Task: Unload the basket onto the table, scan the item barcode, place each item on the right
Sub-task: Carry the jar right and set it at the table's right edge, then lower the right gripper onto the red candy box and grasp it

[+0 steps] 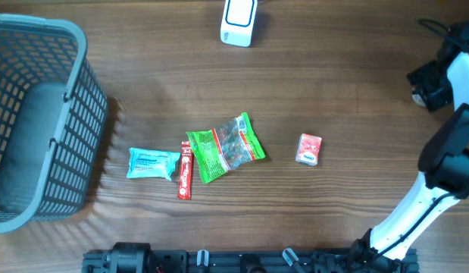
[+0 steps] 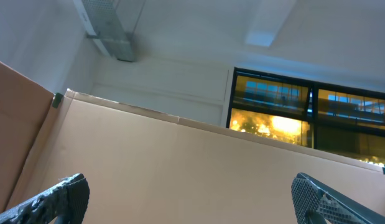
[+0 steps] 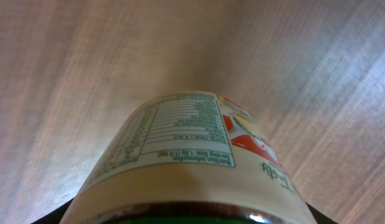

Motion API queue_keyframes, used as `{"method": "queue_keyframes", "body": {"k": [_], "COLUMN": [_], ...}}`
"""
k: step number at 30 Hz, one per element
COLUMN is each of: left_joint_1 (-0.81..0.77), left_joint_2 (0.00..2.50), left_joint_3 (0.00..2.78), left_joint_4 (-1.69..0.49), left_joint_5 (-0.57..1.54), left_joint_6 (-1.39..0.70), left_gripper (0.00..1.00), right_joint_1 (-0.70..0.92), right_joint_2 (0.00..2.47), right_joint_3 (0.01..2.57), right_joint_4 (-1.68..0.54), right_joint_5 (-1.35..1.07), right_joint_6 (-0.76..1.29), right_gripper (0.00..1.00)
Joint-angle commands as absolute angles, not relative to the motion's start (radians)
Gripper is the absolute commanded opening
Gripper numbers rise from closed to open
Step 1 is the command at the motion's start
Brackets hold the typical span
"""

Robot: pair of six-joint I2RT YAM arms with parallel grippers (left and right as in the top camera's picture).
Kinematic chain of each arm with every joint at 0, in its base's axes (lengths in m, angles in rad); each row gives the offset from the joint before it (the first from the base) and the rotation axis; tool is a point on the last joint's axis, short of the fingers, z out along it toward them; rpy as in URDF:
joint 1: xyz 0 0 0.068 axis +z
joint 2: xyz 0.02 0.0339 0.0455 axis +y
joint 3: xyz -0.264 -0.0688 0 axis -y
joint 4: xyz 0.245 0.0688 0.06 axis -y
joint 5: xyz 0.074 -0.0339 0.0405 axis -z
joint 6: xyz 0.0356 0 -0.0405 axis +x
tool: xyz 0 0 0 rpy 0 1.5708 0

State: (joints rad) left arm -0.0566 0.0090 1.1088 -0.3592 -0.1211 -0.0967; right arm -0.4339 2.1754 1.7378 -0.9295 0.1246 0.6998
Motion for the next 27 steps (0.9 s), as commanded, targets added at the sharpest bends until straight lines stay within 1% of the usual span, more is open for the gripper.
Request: {"method": "queue_keyframes", "body": {"k": [1, 4, 5, 8, 12, 17, 20, 21, 27], "left_joint_1": [-0.049, -0.049, -0.049, -0.049, -0.049, -0.049, -0.049, -0.049, -0.049], "left_joint_2": [0.004, 0.004, 0.004, 0.004, 0.004, 0.004, 0.004, 0.004, 0.004], "left_joint_3": [1.109, 1.109, 1.109, 1.109, 1.109, 1.109, 1.109, 1.109, 1.109], "left_joint_4": [-0.365, -0.373, -0.373, -0.372, -0.372, -0.372, -0.373, -0.372, -0.367], "left_joint_5": [-0.105, -0.105, -0.105, -0.105, -0.105, -0.105, -0.105, -0.105, -0.105], "left_joint_6": [-0.11, -0.11, -0.11, -0.11, -0.11, -0.11, -0.11, -0.11, -0.11], "left_gripper": [1.0, 1.0, 1.0, 1.0, 1.0, 1.0, 1.0, 1.0, 1.0], "right_joint_1": [-0.485, -0.501, -0.501, -0.501, -0.5, -0.453, -0.349, -0.264, 0.039], "right_joint_2": [2.177, 2.177, 2.177, 2.173, 2.133, 1.958, 1.808, 1.767, 1.771], "right_joint_3": [1.717, 1.713, 1.713, 1.725, 1.811, 1.972, 1.984, 1.983, 1.941], "right_joint_4": [-0.932, -0.932, -0.932, -0.957, -1.042, -1.134, -1.232, -1.297, -1.474], "right_joint_5": [0.076, 0.076, 0.076, 0.076, 0.038, -0.029, -0.024, -0.025, -0.014], "right_joint_6": [0.719, 0.645, 0.62, 0.58, 0.609, 0.61, 0.62, 0.62, 0.601], "right_gripper": [0.81, 0.9, 0.99, 1.0, 1.0, 1.0, 1.0, 1.0, 1.0]}}
